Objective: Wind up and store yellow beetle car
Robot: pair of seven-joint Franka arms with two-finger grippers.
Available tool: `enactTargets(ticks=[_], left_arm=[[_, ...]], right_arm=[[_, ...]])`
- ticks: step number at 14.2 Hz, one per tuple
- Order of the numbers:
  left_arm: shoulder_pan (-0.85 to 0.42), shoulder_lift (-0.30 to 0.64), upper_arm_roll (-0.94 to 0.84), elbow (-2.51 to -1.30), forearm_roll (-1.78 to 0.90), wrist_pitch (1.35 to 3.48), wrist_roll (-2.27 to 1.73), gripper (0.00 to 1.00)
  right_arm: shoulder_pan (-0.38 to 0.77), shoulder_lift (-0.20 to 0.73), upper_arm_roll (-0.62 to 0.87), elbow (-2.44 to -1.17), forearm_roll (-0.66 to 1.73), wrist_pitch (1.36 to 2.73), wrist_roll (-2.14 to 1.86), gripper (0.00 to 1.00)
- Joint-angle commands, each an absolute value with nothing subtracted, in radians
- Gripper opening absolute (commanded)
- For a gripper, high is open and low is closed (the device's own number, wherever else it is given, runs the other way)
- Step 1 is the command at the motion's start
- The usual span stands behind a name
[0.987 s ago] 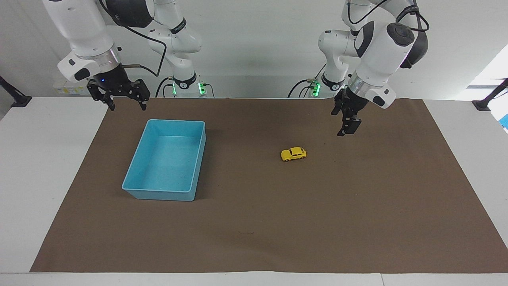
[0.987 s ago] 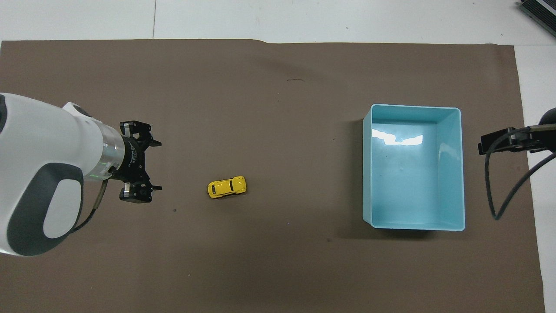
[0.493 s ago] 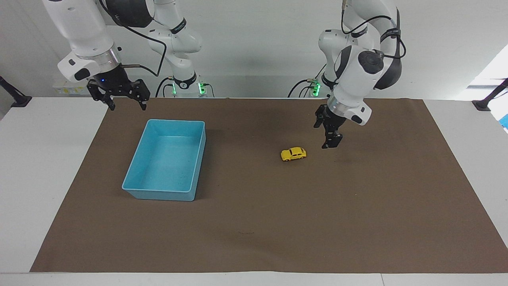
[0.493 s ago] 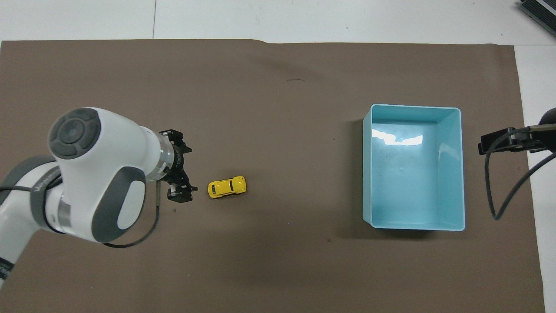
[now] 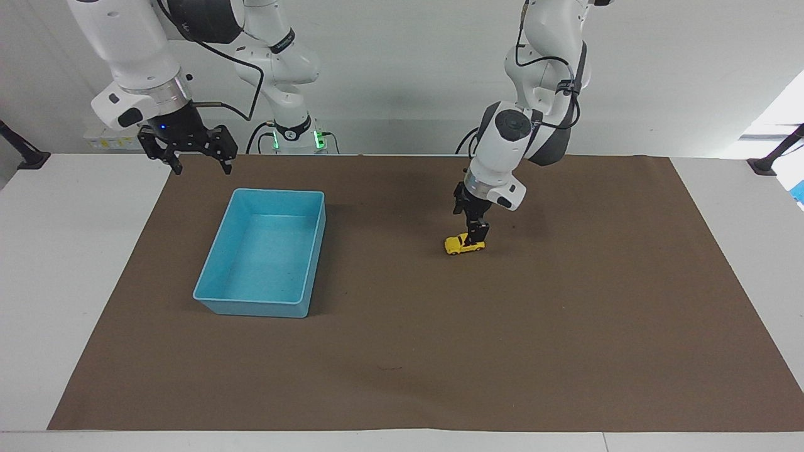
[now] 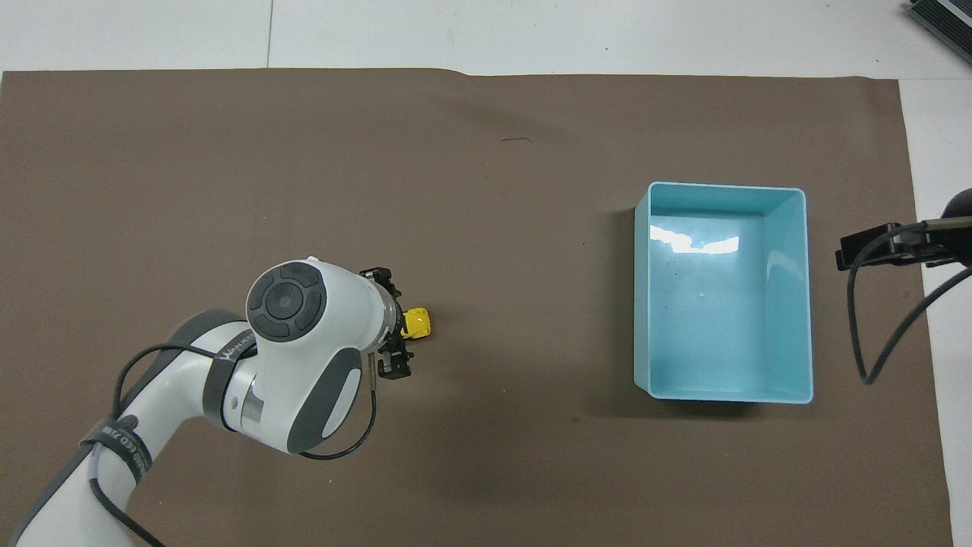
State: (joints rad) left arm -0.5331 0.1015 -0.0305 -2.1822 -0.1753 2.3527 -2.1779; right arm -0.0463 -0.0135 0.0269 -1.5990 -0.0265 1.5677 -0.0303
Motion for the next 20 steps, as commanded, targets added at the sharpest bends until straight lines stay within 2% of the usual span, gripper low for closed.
enactTargets(ticks=[1,7,10,20], left_arm=[[-0.555,0.075,-0.009,-2.246,-0.181,2.402,-2.191,1.00],[-0.528,0.080,-0.006,-2.247,-0.181,2.451,-2.206,1.00],[-0.528,0.123,-0.005,-2.243,-0.181,2.487,-2.237,1.00],[-0.531,0.120,-0.005,-2.264,-0.178,2.485,-2.224,1.00]], right_arm=[[-0.058,-0.008,0.032,-1.588,-0.029,1.562,-0.055,1.00],[-0.058,-0.008,0.032,-1.588,-0.029,1.562,-0.055,1.00],[-0.057,-0.008,0.032,-1.588,-0.029,1.562,-0.055,1.00],[-0.058,-0.008,0.032,-1.588,-0.029,1.562,-0.055,1.00]])
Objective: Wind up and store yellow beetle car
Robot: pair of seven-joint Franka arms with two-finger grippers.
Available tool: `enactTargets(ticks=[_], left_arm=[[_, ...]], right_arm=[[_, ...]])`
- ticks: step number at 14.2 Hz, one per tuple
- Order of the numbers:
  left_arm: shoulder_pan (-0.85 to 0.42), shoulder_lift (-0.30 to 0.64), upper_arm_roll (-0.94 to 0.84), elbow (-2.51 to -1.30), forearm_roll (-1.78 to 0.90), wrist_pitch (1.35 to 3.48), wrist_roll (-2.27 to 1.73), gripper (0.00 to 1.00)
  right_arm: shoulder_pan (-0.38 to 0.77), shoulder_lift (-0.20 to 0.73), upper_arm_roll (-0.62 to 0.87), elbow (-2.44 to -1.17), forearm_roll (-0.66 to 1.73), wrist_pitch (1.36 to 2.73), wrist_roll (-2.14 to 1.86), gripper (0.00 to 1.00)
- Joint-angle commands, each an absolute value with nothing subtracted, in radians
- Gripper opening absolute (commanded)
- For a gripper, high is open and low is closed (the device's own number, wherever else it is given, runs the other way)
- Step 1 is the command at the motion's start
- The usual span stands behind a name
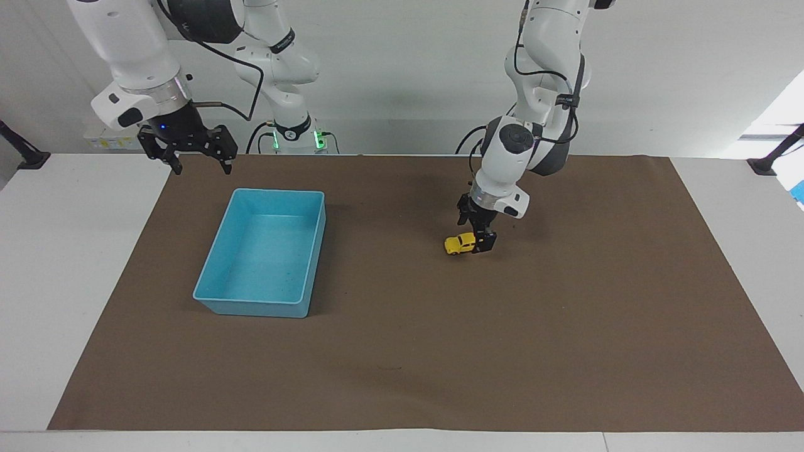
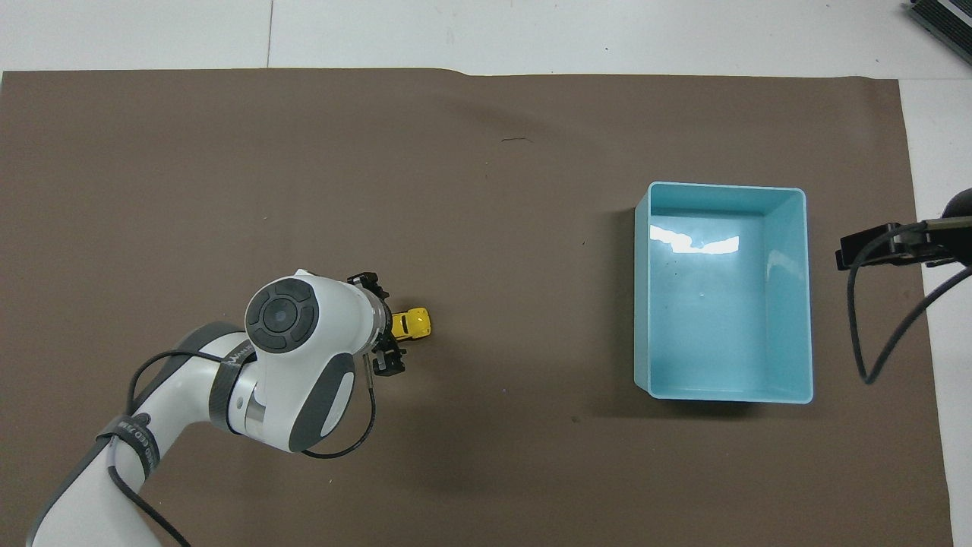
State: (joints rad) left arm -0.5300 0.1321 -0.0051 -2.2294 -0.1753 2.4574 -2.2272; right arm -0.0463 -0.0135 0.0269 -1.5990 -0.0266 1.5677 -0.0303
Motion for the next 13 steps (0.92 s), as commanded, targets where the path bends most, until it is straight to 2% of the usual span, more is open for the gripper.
enactTargets(ticks=[1,3,4,5,6,7,10,13], left_arm=[[-0.531,0.120,-0.005,-2.266,-0.178,2.485,-2.224,1.00],[-0.531,0.121,-0.005,-2.263,-0.178,2.484,-2.224,1.00],[-0.531,0.120,-0.005,-2.263,-0.178,2.480,-2.226,0.89],[-0.529,0.120,-0.005,-2.263,-0.178,2.482,-2.224,0.65],[-0.529,0.121,-0.005,-2.263,-0.178,2.485,-2.223,0.46],[-0.529,0.121,-0.005,-2.264,-0.178,2.485,-2.221,0.34],[-0.528,0.117,-0.005,-2.270,-0.178,2.482,-2.198,0.26],[-0.511,0.110,-0.003,-2.290,-0.178,2.482,-2.184,0.26]], right_arm=[[-0.058,-0.008,0.032,-1.588,-0.029,1.562,-0.055,1.00],[-0.058,-0.008,0.032,-1.588,-0.029,1.562,-0.057,1.00],[-0.058,-0.008,0.032,-1.588,-0.029,1.562,-0.055,1.00],[-0.058,-0.008,0.032,-1.588,-0.029,1.562,-0.055,1.00],[-0.057,-0.008,0.032,-1.588,-0.029,1.562,-0.055,1.00],[-0.058,-0.008,0.032,-1.588,-0.029,1.562,-0.055,1.00],[-0.058,-0.008,0.032,-1.588,-0.029,1.562,-0.055,1.00],[-0.057,-0.008,0.032,-1.588,-0.029,1.562,-0.055,1.00]])
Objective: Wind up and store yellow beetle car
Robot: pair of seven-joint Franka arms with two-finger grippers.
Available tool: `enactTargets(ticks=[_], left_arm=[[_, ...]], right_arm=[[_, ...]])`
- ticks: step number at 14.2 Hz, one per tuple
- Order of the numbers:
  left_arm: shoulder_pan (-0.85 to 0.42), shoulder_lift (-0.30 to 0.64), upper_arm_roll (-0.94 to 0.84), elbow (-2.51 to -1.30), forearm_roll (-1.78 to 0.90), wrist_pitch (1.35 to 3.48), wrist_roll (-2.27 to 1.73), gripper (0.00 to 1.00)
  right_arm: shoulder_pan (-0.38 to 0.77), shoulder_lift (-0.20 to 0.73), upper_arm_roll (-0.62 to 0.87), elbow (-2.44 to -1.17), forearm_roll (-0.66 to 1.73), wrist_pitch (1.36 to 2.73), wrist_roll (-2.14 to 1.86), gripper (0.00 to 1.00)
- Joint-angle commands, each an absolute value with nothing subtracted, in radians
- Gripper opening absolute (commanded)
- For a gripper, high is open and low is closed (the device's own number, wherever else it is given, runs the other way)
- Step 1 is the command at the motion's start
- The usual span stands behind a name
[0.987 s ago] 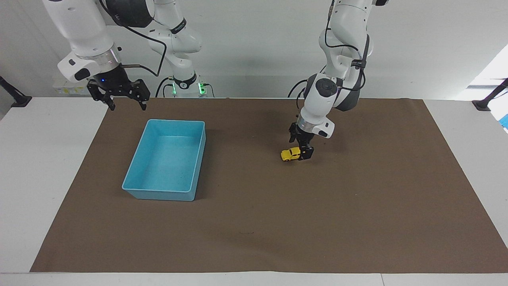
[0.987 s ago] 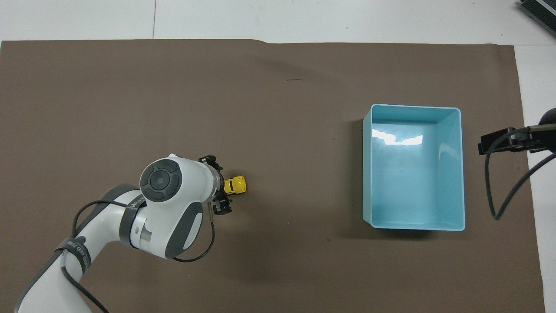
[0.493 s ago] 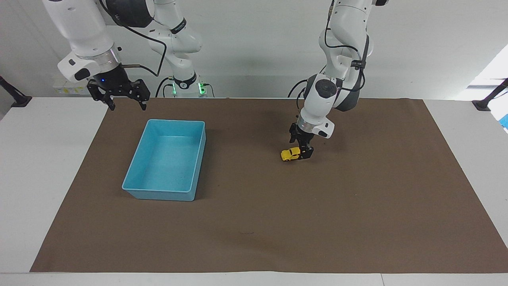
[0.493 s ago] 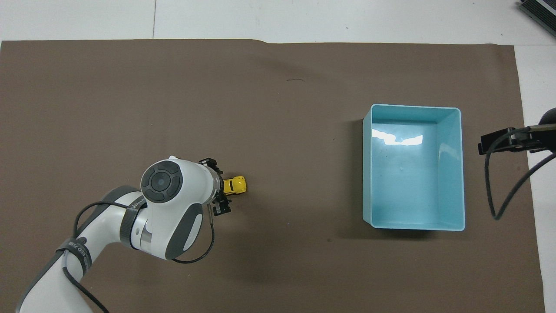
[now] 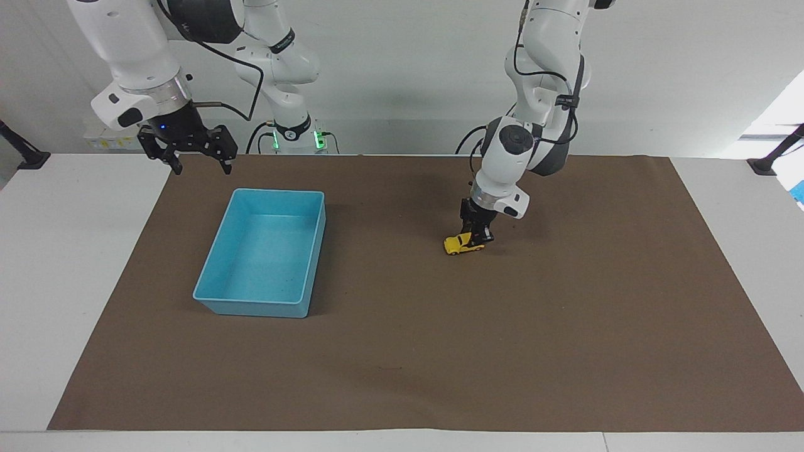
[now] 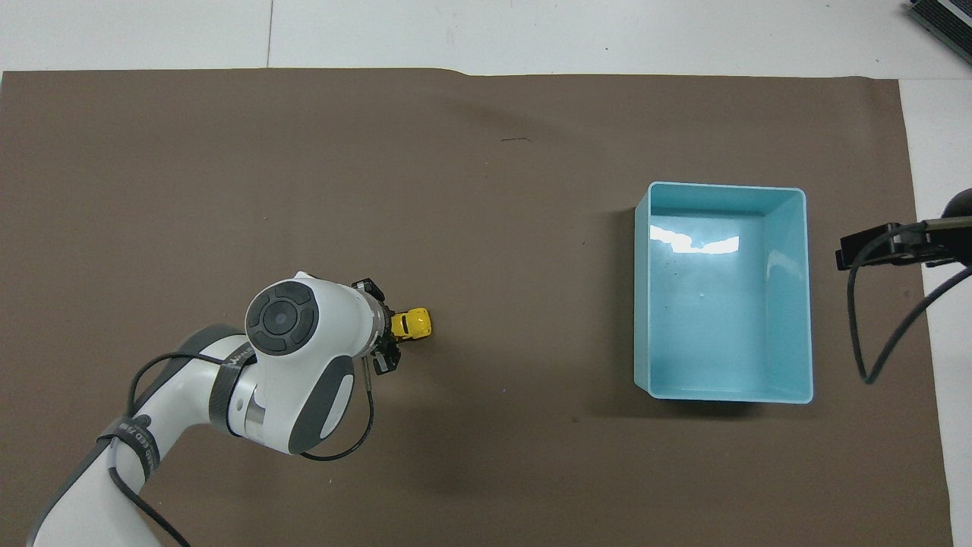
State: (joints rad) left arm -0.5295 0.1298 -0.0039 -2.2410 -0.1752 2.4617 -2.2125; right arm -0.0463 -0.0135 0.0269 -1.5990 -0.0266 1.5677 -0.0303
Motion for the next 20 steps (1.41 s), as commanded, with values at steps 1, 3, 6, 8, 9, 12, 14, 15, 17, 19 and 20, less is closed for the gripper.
enactTargets(ticks=[1,3,6,8,9,12,14,15,17,19,20], left_arm=[[-0.500,0.110,-0.002,-2.296,-0.178,2.483,-2.177,0.26],[-0.473,0.110,-0.002,-2.306,-0.175,2.484,-2.175,0.26],[-0.410,0.104,-0.002,-2.322,-0.167,2.480,-2.160,0.27],[-0.371,0.103,-0.002,-2.330,-0.167,2.480,-2.160,0.27],[-0.353,0.103,-0.002,-2.338,-0.166,2.482,-2.158,0.28],[-0.307,0.100,0.002,-2.345,-0.141,2.480,-2.158,0.29],[-0.293,0.092,0.002,-2.358,-0.135,2.480,-2.158,0.30],[-0.291,0.092,0.002,-2.358,-0.135,2.477,-2.158,0.32],[-0.291,0.094,0.002,-2.353,-0.130,2.473,-2.157,0.37],[-0.294,0.095,0.002,-2.342,-0.129,2.468,-2.155,0.75],[-0.295,0.094,0.002,-2.323,-0.129,2.447,-2.154,1.00]], right_arm=[[-0.058,-0.008,0.032,-1.588,-0.029,1.562,-0.055,1.00],[-0.057,-0.008,0.032,-1.588,-0.029,1.562,-0.055,1.00],[-0.057,-0.008,0.032,-1.588,-0.029,1.562,-0.055,1.00],[-0.057,-0.008,0.032,-1.588,-0.029,1.562,-0.057,1.00],[-0.057,-0.008,0.032,-1.588,-0.029,1.562,-0.055,1.00],[-0.058,-0.008,0.032,-1.588,-0.029,1.562,-0.055,1.00],[-0.057,-0.008,0.032,-1.588,-0.029,1.562,-0.055,1.00],[-0.057,-0.008,0.032,-1.588,-0.029,1.562,-0.057,1.00],[-0.058,-0.008,0.032,-1.588,-0.029,1.562,-0.055,1.00],[-0.057,-0.008,0.032,-1.588,-0.029,1.562,-0.055,1.00],[-0.058,-0.008,0.032,-1.588,-0.029,1.562,-0.055,1.00]])
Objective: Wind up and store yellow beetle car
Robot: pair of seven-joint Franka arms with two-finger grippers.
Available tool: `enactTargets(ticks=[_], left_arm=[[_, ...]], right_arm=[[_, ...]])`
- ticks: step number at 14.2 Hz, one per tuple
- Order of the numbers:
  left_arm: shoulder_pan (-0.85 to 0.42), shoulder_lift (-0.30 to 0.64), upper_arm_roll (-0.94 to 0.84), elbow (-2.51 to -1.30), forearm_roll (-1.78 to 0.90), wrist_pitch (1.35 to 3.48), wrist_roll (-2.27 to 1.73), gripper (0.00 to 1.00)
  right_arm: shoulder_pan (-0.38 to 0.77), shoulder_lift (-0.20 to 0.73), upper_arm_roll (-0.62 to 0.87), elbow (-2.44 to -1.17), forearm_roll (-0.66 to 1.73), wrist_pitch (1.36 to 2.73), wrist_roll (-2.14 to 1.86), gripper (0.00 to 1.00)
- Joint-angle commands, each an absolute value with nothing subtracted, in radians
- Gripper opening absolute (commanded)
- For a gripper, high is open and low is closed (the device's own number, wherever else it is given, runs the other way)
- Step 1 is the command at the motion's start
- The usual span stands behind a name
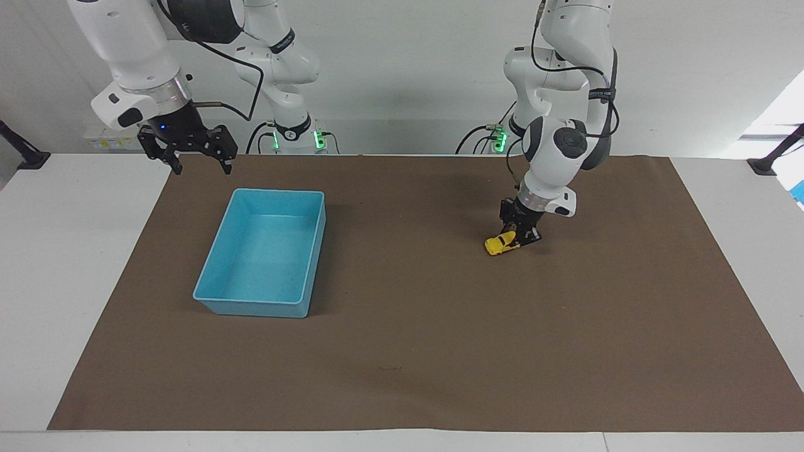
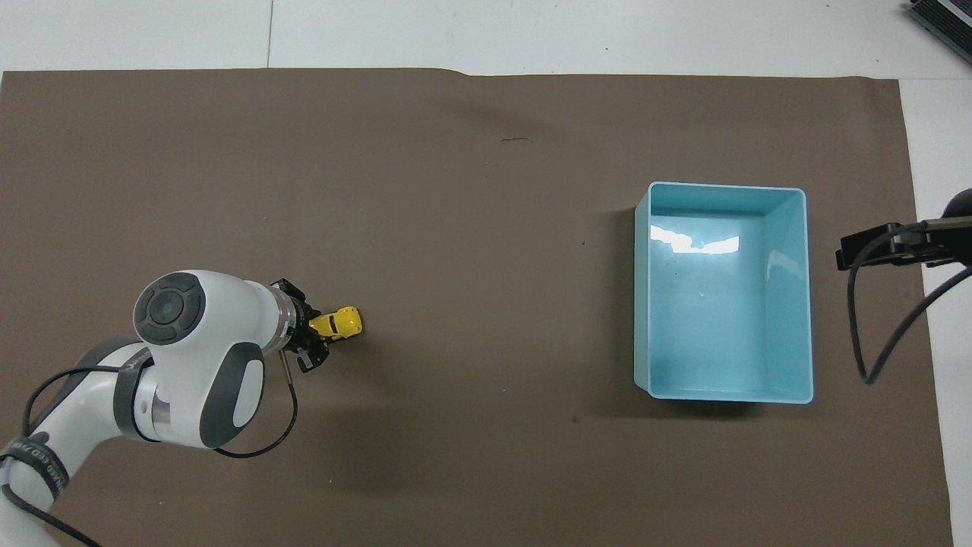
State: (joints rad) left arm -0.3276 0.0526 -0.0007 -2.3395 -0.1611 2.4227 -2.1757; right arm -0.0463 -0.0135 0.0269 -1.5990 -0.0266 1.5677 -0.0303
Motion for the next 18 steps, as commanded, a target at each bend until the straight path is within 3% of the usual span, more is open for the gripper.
enactTargets(ticks=[1,5,18], left_arm=[[-0.293,0.094,0.002,-2.269,-0.129,2.375,-2.155,1.00],[-0.293,0.100,-0.002,-2.077,-0.120,2.174,-2.119,1.00],[-0.295,0.094,-0.002,-2.030,-0.120,2.171,-2.118,1.00]], right_arm=[[-0.058,-0.008,0.032,-1.588,-0.029,1.563,-0.055,1.00],[-0.058,-0.008,0.032,-1.588,-0.029,1.565,-0.055,1.00],[-0.058,-0.008,0.032,-1.588,-0.029,1.563,-0.055,1.00]])
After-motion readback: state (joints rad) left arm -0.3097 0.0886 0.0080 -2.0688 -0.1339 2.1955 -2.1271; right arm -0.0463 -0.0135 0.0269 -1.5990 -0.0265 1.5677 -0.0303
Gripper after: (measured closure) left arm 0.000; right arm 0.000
